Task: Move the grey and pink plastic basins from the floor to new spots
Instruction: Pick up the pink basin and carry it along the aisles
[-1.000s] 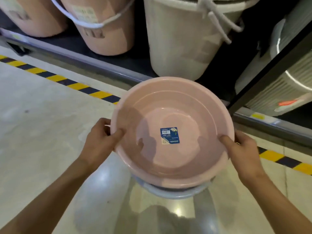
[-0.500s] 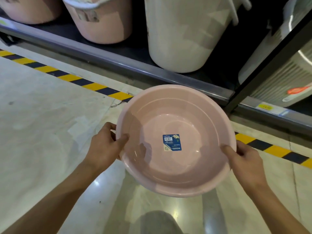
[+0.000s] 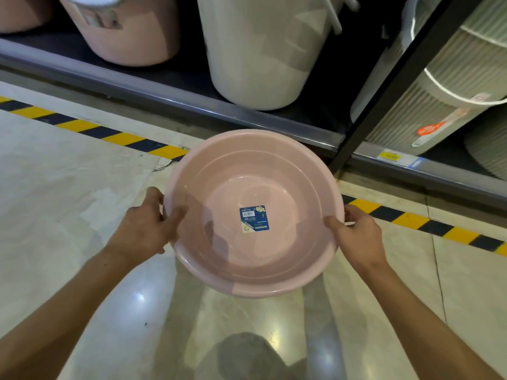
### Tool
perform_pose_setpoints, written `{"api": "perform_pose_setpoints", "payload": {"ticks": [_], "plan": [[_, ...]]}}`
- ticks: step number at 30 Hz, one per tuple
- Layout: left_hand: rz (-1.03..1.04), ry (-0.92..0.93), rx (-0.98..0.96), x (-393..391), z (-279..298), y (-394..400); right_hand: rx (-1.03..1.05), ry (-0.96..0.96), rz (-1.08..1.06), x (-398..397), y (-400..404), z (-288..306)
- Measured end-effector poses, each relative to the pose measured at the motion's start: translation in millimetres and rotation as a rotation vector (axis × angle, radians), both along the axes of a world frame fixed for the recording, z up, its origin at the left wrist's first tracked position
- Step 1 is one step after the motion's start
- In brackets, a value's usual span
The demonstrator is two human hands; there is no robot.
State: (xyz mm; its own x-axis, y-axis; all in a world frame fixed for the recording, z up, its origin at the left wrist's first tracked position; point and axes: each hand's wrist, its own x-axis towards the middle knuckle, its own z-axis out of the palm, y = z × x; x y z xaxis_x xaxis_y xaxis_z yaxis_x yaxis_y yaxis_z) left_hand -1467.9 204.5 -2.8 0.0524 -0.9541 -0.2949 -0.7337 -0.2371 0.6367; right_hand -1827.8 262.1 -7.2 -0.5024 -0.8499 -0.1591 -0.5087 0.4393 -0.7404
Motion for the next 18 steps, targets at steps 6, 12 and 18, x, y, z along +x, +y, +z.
{"api": "perform_pose_setpoints", "payload": {"ticks": [6, 12, 18], "plan": [[0.175, 0.557, 0.381, 0, -17, 20, 0.172, -0.408, -0.02, 1, 13, -5], [0.257, 0.678, 0.3, -8, -30, 25, 0.145, -0.572, -0.019, 9, 18, -11], [0.289, 0.698, 0.236, -12, -28, 25, 0.065, -0.547, -0.03, 11, 17, -11]]}}
